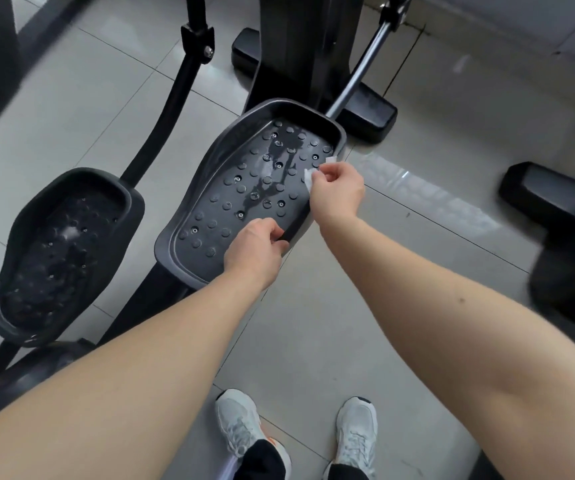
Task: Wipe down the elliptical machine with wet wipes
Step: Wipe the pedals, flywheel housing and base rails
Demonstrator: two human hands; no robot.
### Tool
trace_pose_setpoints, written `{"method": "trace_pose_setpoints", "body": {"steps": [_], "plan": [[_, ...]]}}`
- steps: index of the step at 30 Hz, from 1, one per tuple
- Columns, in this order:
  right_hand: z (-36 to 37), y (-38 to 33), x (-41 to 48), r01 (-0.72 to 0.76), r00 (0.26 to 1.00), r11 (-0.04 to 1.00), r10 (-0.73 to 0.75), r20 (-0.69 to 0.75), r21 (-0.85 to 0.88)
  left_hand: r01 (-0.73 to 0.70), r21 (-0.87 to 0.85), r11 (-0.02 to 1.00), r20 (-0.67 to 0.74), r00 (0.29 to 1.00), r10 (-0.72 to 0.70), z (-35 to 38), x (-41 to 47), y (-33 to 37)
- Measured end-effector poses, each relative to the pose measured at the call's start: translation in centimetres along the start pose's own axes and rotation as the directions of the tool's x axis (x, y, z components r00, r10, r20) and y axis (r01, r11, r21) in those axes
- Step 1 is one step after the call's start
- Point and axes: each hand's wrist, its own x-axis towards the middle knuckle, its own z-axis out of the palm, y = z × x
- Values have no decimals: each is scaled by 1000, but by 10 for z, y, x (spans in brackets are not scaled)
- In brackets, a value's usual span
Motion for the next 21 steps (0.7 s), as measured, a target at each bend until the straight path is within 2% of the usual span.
{"method": "trace_pose_setpoints", "body": {"steps": [3, 6, 8, 12, 15, 18, 21], "plan": [[10, 17, -32, -23, 998, 996, 28, -53, 90, -5, -49, 999, 1, 1000, 5, 3, -3, -2], [17, 48, -78, -98, 995, 992, 95, 45, 85, 14, -211, 977, 5, 1000, -13, -6, -12, -12], [18, 58, -96, -121, 989, 992, 117, 91, 40, 45, -252, 967, -57, 996, -62, -19, -26, -27], [12, 48, -97, -152, 986, 987, 147, 75, 58, 181, -73, 981, -244, 950, -193, -49, -58, -75], [21, 51, -127, -172, 985, 981, 169, 34, 94, 345, -52, 937, -318, 884, -344, -63, -73, -105], [37, 70, -183, -259, 959, 963, 247, 136, 78, 403, -220, 888, -203, 872, -446, -63, -81, -128], [37, 73, -203, -291, 941, 955, 275, 197, 57, 383, -369, 847, -115, 885, -451, -64, -85, -135]]}}
